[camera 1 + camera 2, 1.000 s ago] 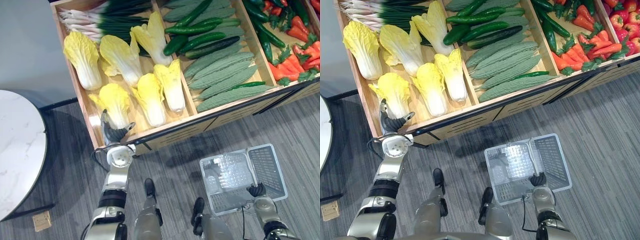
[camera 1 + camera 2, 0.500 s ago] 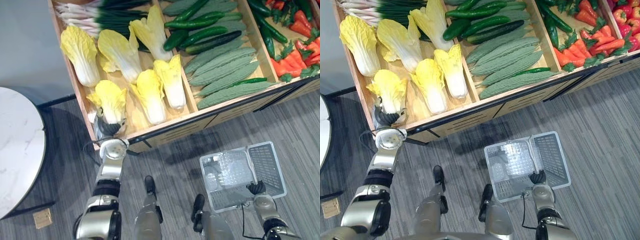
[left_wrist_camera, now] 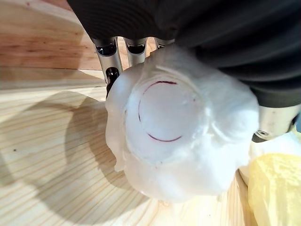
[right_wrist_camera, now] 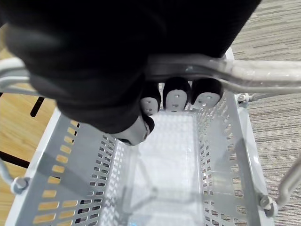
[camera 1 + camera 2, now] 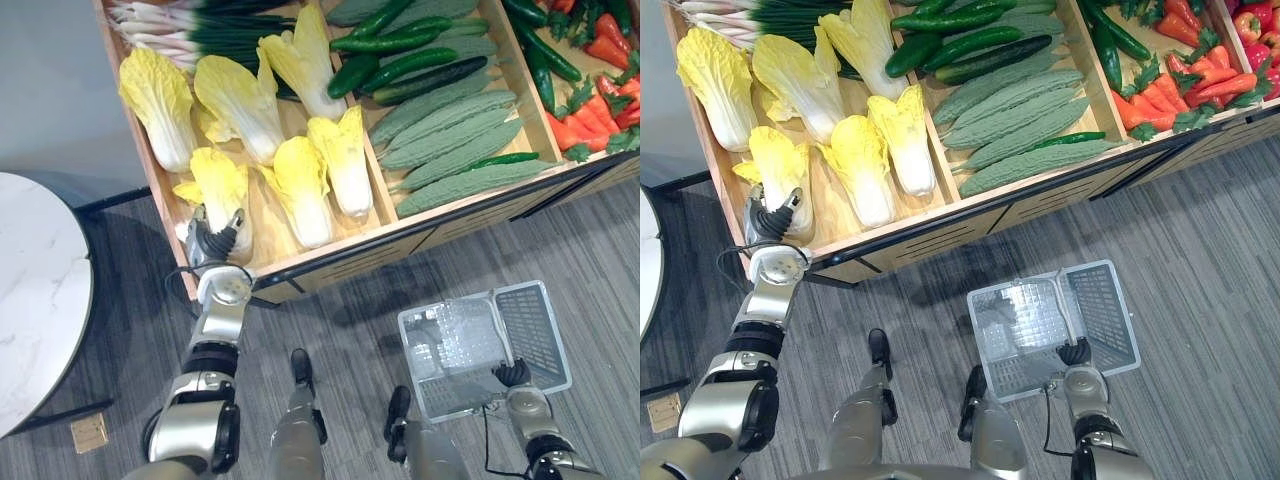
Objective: Pick vegetable in the basket
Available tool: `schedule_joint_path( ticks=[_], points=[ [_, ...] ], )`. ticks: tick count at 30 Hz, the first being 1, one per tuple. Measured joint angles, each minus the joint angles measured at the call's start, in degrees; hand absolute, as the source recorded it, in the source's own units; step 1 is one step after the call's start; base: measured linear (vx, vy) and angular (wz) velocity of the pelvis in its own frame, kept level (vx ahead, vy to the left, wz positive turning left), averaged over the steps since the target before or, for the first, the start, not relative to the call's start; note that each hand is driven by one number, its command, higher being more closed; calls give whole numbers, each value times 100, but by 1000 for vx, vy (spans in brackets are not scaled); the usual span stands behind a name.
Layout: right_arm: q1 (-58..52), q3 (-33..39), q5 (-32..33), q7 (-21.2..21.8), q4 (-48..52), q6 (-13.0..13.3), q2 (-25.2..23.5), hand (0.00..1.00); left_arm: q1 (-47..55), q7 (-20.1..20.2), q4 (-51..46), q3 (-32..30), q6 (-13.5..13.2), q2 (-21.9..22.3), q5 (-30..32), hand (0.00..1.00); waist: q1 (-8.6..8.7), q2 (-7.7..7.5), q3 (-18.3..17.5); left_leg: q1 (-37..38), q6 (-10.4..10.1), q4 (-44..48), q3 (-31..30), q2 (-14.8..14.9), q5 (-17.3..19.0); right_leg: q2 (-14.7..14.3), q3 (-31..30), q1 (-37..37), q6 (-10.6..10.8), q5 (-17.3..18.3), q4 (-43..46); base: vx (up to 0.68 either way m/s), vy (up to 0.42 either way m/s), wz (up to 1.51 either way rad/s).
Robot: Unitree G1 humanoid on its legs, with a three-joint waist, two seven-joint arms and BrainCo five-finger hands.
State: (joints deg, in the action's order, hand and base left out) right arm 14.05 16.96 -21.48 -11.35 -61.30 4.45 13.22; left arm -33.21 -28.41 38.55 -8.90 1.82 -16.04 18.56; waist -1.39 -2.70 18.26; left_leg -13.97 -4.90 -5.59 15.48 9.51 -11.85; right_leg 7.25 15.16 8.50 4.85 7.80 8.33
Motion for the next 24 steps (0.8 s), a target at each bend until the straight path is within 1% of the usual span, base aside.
schedule_joint_path(
  ticks=[5, 7, 11, 14, 17, 22, 24],
  points=[
    [-1, 5, -4, 39, 3, -4, 16, 100, 41, 28, 35, 0, -13, 8, -107, 100, 31, 3, 62, 114, -2, -1, -23, -23, 1, 31, 10, -114, 4, 2, 26, -6, 3, 0],
    [-1, 20, -4, 48, 6, -18, 39, 100, 205, 150, -136, 15, -40, 15, -257, 100, 51, 4, 62, 134, -2, -1, -41, -59, 1, 74, 15, -115, 17, 11, 76, -21, 28, 3],
    [-18, 57, -9, 60, 5, -39, 92, 100, 554, 329, -468, 130, -51, 85, -254, 100, 96, 7, 68, 228, -1, -1, -79, -140, 1, 147, 42, -227, 47, 16, 85, 3, 23, 7],
    [-34, 68, -51, 61, 9, -39, 157, 100, 888, 428, -827, 159, -40, 239, -231, 100, 112, 24, 71, 284, -1, -2, -141, -200, 2, 191, 61, -300, 86, 24, 91, -6, 21, 7],
    [-41, 97, -85, 70, 20, -34, 156, 100, 1098, 453, -1217, 173, -31, 261, -187, 100, 108, 33, 77, 278, 2, -3, -209, -209, 4, 194, 89, -318, 92, 20, 89, -7, 13, 6],
    [-99, 206, -99, 86, 27, -36, 157, 100, 1480, 430, -1910, 163, -34, 343, -12, 100, 95, 50, 71, 305, 3, -2, -264, -224, 4, 187, 155, -390, 93, 21, 73, 11, -1, 7],
    [-120, 287, -104, 112, 20, -28, 168, 100, 1565, 361, -2331, 92, -31, 480, 28, 100, 85, 55, 68, 306, 5, -1, -261, -224, 2, 179, 152, -391, 93, 21, 87, 0, 0, 0]
  ],
)
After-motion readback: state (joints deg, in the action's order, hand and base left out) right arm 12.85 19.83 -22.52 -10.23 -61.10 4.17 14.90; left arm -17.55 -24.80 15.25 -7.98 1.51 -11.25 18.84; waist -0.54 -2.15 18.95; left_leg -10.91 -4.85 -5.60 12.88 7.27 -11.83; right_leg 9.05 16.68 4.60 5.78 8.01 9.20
